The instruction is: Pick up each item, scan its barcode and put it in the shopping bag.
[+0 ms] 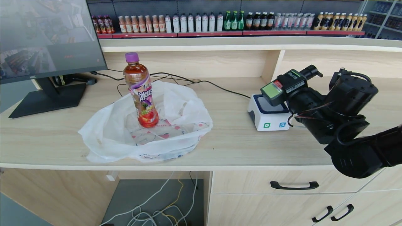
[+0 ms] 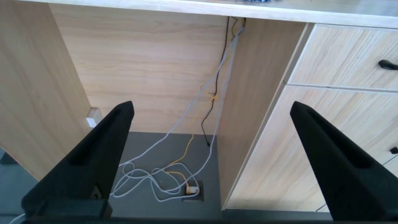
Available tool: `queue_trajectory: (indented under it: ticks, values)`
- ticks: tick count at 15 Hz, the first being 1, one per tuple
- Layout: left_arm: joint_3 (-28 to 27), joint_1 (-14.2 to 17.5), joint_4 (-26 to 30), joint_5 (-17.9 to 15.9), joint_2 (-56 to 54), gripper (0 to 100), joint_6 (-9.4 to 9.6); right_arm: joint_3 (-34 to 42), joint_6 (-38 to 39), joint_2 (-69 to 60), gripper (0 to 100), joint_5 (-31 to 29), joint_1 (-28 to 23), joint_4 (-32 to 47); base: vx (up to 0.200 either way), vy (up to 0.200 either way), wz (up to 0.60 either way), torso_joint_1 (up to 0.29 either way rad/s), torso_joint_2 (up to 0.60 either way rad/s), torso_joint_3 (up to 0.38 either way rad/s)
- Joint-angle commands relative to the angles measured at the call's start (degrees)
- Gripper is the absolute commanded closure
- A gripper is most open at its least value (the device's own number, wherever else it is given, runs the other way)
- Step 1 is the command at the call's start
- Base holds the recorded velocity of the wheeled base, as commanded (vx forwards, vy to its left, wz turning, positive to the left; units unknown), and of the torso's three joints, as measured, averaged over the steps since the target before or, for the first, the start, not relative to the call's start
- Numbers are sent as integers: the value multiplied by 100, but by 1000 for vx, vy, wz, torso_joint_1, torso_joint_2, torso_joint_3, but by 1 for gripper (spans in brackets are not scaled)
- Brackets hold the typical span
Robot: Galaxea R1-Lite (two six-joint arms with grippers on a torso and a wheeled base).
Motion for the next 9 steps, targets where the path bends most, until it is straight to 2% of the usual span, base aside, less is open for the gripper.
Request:
queue_trajectory:
  ticks: [1,3,9]
  values:
    - [0,-1,0,-1,1,0,-2,-46,-3,17,0,-2,-18,16,0,0,0,0,0,0]
    - [0,-1,0,-1,1,0,-2,-63,-3,35,0,-2,-27,183,0,0,0,0,0,0]
    - [0,-1,0,-1,1,0,-2,-740,-293,184,0,-37,-133,781,0,0,0,0,0,0]
